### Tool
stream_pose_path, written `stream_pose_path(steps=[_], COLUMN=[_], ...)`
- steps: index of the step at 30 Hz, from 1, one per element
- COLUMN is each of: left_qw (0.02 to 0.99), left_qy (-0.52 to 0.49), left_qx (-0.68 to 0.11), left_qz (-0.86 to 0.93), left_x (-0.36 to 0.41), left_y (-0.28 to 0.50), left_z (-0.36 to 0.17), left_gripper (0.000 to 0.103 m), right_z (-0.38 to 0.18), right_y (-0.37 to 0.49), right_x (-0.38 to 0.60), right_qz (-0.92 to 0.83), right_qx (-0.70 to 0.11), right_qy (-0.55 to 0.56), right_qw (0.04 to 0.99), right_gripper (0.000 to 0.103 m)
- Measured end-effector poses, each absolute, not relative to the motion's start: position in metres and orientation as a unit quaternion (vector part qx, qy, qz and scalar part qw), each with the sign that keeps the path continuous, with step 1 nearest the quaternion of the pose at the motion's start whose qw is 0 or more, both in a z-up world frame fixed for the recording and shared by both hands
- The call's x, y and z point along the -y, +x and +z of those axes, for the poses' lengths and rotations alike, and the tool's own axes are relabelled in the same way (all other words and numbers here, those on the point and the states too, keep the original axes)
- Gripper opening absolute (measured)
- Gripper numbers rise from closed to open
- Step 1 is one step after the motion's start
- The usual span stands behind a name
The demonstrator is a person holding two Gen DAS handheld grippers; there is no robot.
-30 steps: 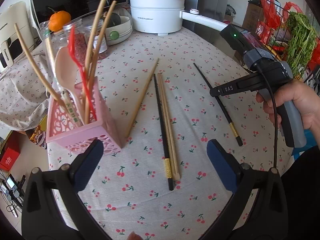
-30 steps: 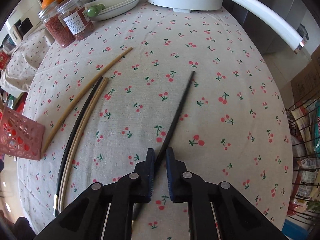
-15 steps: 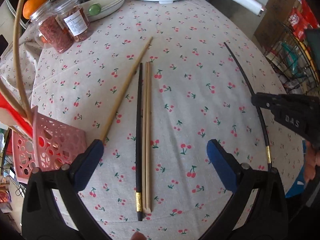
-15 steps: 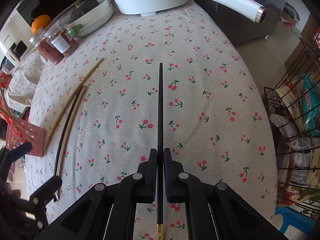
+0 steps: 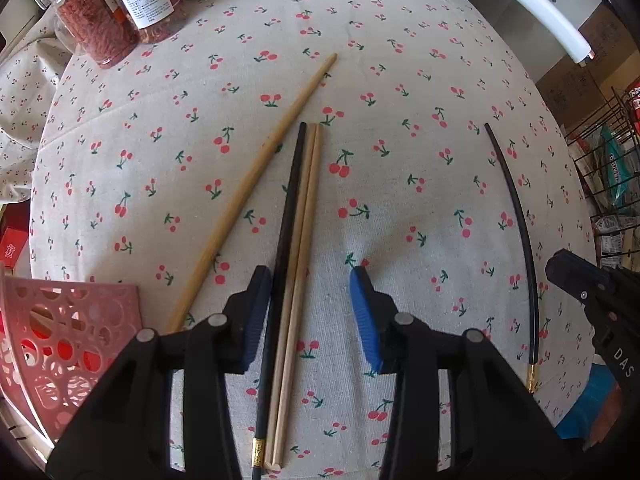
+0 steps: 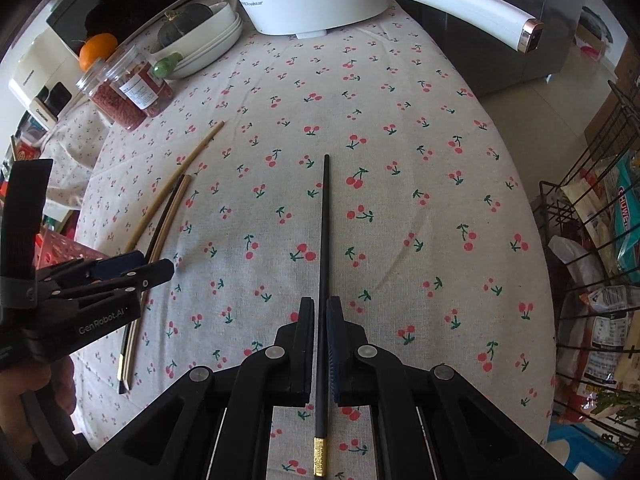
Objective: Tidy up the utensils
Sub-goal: 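Lift the black chopstick with the right tool while the left tool grasps a light wooden chopstick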
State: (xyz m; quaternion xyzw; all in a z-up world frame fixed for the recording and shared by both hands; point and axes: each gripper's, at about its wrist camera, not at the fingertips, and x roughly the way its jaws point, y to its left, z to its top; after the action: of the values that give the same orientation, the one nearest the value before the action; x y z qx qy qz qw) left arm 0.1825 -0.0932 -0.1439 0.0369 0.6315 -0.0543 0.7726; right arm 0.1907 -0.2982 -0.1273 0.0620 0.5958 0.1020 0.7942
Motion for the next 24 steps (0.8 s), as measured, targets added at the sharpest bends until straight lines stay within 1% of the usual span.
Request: stream_pose_path(steps=[3, 8, 10, 11, 12, 19, 24], left_qw=[0.776, 0.789, 0.786, 0.784, 0.781, 0.773, 0.763], left_qy=[0.045, 0.037, 0.038, 0.041, 0.047, 0.065, 0.069], left_qx=[-0.627, -0.61, -0.611, -0.614, -0.617, -0.628, -0.64], left_qz=[-0.054, -0.067, -0.079, -0.085, -0.087, -0.067, -0.062], left_x=[0.102, 0.106, 0.11, 0.112, 0.114, 0.124, 0.11], left_y=[0.179, 0.179, 0.177, 0.176, 0.176, 0.178, 0.185], left_z=[-0.146, -0.132, -0.127, -0.127, -0.127, -0.136, -0.146], left_gripper=[0.032, 0.03, 0.026, 0.021, 0.019, 0.019, 0.019], right_z=[-0.127, -0.127, -0.129, -0.13, -0.131, -0.135, -0.136], right_y=[0.19, 0.19, 0.19, 0.191, 0.191, 0.193, 0.193], right_x=[0.299, 0.3, 0.3, 0.3, 0.3, 0.3, 0.3], right_qz=[0.102, 0.102, 0.1, 0.099, 0.097, 0.095, 0.095], right_qx=[-0.595, -0.597, -0.601, -0.603, -0.605, -0.613, -0.616], right_qy=[0.064, 0.065, 0.067, 0.069, 0.071, 0.074, 0.073], right_qw=[0.794, 0.793, 0.79, 0.789, 0.787, 0.781, 0.779], right_gripper=[0.006, 0.006, 0.006, 0.007, 0.007, 0.007, 0.007])
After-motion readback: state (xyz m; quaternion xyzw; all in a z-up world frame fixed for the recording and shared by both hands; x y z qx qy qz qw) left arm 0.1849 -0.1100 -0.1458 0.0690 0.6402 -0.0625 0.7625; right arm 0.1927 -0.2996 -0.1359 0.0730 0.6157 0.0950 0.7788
